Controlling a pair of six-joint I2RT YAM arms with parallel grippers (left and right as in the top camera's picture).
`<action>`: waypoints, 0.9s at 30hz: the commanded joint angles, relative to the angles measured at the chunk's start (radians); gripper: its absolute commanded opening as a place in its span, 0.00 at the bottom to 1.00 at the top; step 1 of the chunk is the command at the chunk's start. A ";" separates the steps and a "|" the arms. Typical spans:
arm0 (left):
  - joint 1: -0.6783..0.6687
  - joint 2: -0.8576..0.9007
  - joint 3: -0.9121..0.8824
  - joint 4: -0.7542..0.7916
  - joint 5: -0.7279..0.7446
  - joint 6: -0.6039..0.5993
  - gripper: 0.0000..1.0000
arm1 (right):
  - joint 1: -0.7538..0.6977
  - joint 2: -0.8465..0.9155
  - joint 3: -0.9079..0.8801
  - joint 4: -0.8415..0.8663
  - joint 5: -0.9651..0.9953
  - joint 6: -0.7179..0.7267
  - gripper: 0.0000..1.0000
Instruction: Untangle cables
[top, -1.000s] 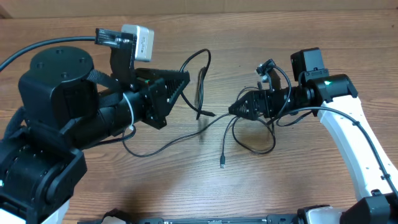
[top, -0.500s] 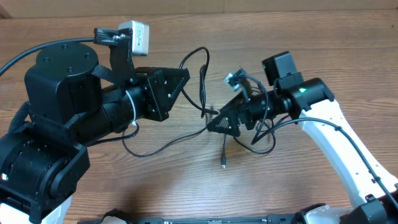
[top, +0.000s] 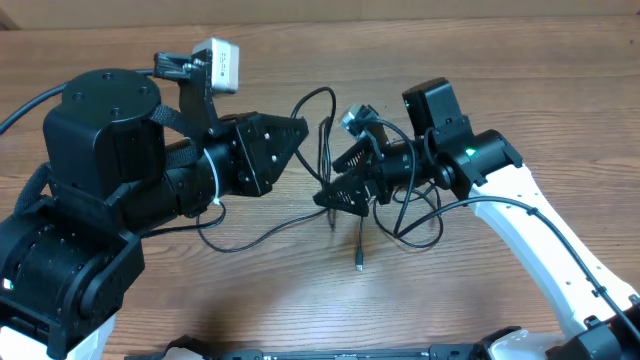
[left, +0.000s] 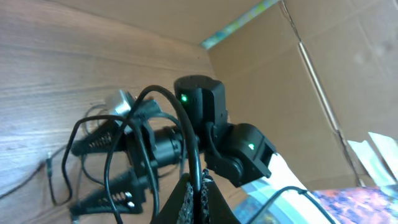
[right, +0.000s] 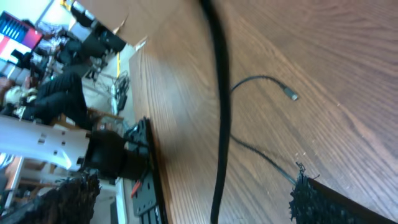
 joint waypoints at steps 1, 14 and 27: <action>0.004 0.000 0.015 0.015 0.075 -0.029 0.04 | 0.007 -0.002 -0.004 0.021 0.013 0.069 1.00; 0.004 0.000 0.015 0.032 0.150 -0.023 0.04 | 0.028 -0.002 -0.004 0.021 0.191 0.188 0.50; 0.004 0.000 0.015 -0.086 -0.193 -0.024 0.04 | 0.028 -0.002 -0.004 -0.027 0.578 0.423 0.07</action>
